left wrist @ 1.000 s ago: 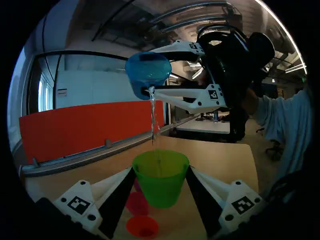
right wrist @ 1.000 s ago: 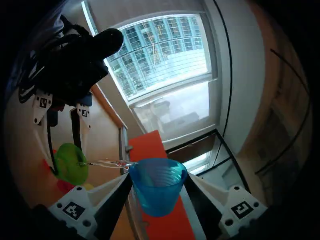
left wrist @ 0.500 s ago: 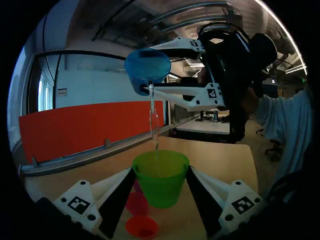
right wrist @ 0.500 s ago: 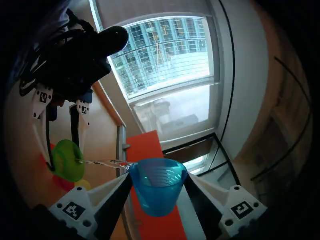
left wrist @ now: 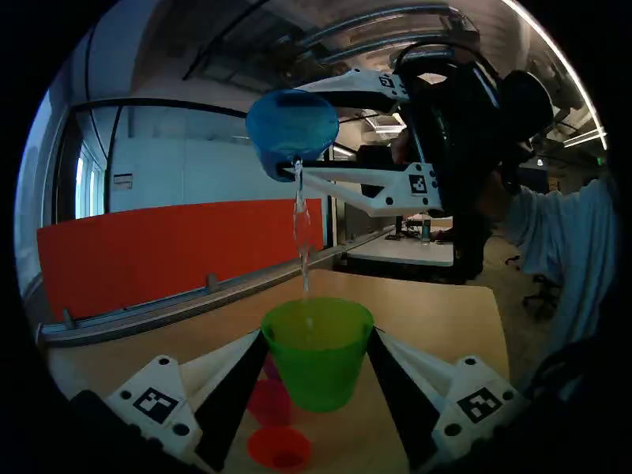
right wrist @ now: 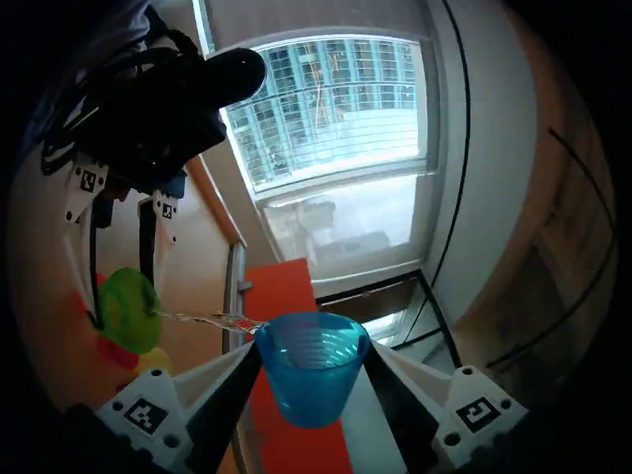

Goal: Pour water

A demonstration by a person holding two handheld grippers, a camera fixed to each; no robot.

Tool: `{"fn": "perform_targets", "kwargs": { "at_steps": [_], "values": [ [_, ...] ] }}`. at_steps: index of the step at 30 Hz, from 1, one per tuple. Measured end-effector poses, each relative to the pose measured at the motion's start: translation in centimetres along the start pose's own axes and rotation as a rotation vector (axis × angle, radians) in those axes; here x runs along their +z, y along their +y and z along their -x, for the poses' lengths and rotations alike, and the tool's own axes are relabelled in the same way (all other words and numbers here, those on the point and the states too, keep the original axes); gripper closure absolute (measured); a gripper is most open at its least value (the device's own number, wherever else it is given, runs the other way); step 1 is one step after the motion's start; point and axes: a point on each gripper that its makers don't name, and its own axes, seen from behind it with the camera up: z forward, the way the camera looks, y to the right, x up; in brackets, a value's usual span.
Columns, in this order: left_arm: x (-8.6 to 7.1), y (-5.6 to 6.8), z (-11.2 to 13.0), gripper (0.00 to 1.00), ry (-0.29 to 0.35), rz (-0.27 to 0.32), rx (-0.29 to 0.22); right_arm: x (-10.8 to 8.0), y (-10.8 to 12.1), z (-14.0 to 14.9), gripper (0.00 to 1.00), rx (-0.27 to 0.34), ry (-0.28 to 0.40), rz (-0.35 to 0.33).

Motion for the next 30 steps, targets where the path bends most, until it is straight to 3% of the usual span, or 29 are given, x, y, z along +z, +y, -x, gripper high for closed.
{"fn": "perform_targets", "kwargs": {
  "at_steps": [30],
  "values": [
    [0.19,0.16,-0.01,0.13,-0.001,0.004,-0.005,0.07,0.71,0.03,0.09,-0.151,-0.01,0.013]
  ]
}}
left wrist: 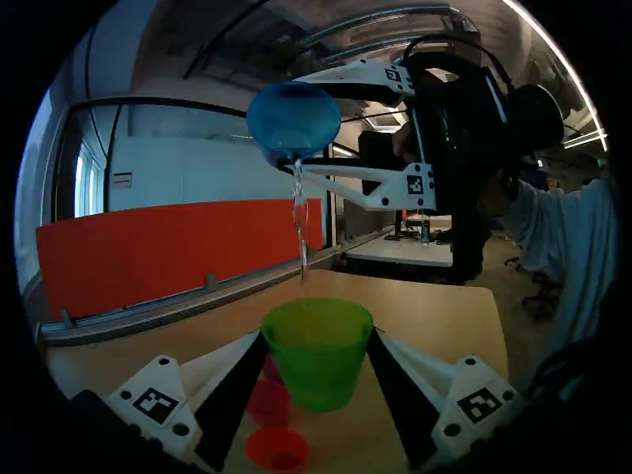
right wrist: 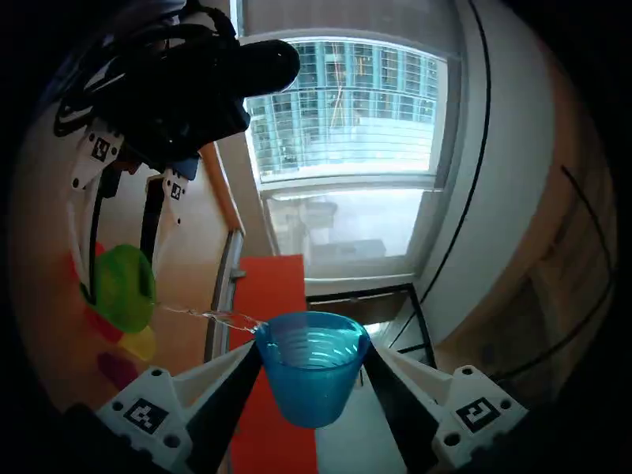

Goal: Pour water

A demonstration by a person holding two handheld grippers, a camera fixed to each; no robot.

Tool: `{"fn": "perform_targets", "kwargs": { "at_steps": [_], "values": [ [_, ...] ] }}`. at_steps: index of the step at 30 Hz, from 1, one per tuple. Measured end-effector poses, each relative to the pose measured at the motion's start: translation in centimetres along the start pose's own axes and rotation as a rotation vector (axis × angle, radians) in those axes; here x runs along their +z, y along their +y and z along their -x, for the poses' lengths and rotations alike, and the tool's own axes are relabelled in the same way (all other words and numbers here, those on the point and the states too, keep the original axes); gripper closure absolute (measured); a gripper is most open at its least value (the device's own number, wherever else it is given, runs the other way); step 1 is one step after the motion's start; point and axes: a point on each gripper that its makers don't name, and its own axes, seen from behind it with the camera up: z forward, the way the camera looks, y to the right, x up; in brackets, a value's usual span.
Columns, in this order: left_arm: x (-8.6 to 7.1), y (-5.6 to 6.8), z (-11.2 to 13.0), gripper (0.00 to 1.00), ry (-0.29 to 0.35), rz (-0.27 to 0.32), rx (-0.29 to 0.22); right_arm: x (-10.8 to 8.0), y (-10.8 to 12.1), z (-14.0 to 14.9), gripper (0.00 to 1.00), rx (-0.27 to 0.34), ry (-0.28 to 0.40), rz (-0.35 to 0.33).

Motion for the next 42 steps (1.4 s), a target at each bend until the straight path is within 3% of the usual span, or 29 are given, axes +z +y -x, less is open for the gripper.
{"fn": "perform_targets", "kwargs": {
  "at_steps": [42],
  "values": [
    [0.2,-0.2,-0.2,0.13,0.009,-0.008,-0.004,0.5,0.4,-2.7,0.1,-0.195,0.029,0.023]
  ]
}}
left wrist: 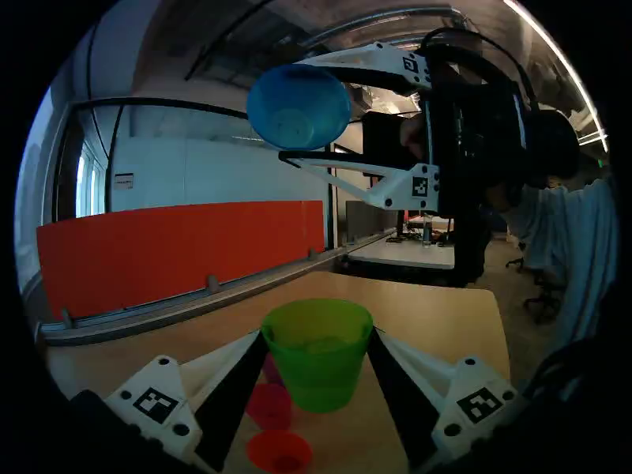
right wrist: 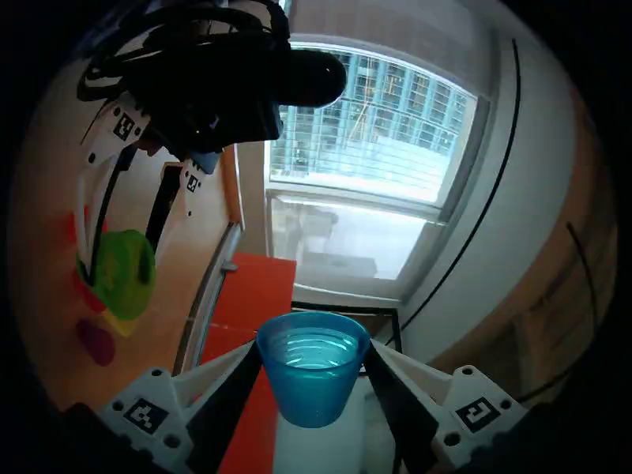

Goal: Pour water

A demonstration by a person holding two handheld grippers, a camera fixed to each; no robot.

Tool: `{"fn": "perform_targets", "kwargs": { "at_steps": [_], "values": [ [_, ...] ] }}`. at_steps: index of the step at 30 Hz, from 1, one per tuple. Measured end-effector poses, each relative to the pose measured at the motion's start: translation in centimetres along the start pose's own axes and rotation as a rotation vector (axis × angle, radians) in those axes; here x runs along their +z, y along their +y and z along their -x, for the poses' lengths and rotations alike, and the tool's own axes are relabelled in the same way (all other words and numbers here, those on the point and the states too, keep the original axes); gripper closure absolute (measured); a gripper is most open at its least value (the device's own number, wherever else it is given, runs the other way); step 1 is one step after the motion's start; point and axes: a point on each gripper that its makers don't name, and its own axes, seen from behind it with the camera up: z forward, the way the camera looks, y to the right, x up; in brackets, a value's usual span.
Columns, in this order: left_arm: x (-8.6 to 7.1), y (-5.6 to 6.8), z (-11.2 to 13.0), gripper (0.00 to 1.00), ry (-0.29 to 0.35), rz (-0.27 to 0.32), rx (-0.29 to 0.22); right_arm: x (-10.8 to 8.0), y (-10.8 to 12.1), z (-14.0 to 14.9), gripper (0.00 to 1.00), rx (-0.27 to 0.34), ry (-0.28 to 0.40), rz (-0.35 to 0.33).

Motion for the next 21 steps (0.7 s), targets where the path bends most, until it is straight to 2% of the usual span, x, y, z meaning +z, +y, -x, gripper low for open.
{"fn": "perform_targets", "kwargs": {
  "at_steps": [5,11,17,21],
  "values": [
    [-0.02,-0.01,-0.06,0.13,0.004,0.0,-0.004,0.0,-0.1,0.03,0.09,0.012,0.0,0.0],
    [-0.12,-0.2,-0.07,0.13,0.006,-0.005,-0.007,-0.14,0.0,0.0,0.09,0.072,0.006,0.004],
    [-0.27,-0.23,-0.22,0.13,0.008,-0.007,-0.005,-0.5,0.29,0.53,0.1,0.189,0.004,0.011],
    [-0.38,-0.27,-0.6,0.14,0.012,-0.009,-0.003,-0.77,0.35,0.98,0.09,0.296,0.002,0.012]
  ]
}}
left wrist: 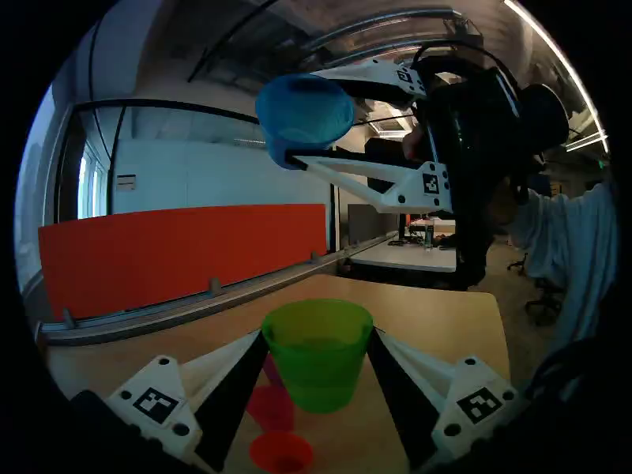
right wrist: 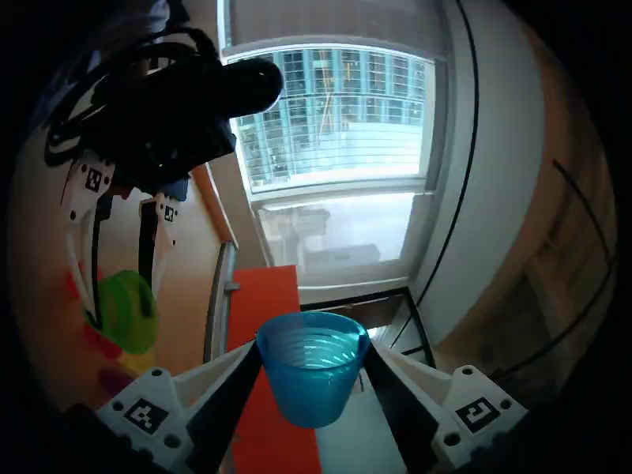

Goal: Pour water

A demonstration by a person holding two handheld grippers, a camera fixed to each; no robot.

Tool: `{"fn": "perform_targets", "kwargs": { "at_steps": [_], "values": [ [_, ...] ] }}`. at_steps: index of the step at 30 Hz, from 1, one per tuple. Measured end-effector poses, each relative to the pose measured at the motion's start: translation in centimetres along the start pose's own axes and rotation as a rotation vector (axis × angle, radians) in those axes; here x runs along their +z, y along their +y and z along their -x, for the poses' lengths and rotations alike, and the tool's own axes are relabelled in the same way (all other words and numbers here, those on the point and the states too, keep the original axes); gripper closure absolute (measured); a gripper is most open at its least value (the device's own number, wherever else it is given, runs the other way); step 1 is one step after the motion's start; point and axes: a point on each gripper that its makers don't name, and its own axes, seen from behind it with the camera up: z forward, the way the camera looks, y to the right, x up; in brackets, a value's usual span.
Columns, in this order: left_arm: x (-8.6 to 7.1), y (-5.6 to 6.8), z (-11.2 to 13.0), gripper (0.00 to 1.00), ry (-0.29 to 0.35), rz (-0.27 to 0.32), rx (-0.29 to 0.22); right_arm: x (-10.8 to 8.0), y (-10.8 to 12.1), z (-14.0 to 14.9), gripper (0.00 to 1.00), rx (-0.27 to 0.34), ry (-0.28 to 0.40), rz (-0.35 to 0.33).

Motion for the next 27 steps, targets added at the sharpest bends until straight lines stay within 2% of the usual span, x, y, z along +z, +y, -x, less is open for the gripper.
{"fn": "perform_targets", "kwargs": {
  "at_steps": [8,14,27],
  "values": [
    [-0.1,-0.1,-0.4,0.13,0.003,-0.005,0.004,-0.7,-0.5,0.5,0.1,0.2,-0.006,0.002],
    [-0.1,-0.1,-0.5,0.13,0.001,-0.008,0.009,-1.2,-1.1,0.7,0.1,0.378,-0.019,0.004],
    [-0.4,-0.5,-0.8,0.14,0.004,-0.023,0.014,-2.7,-3.3,0.4,0.1,0.849,-0.046,-0.039]
  ]
}}
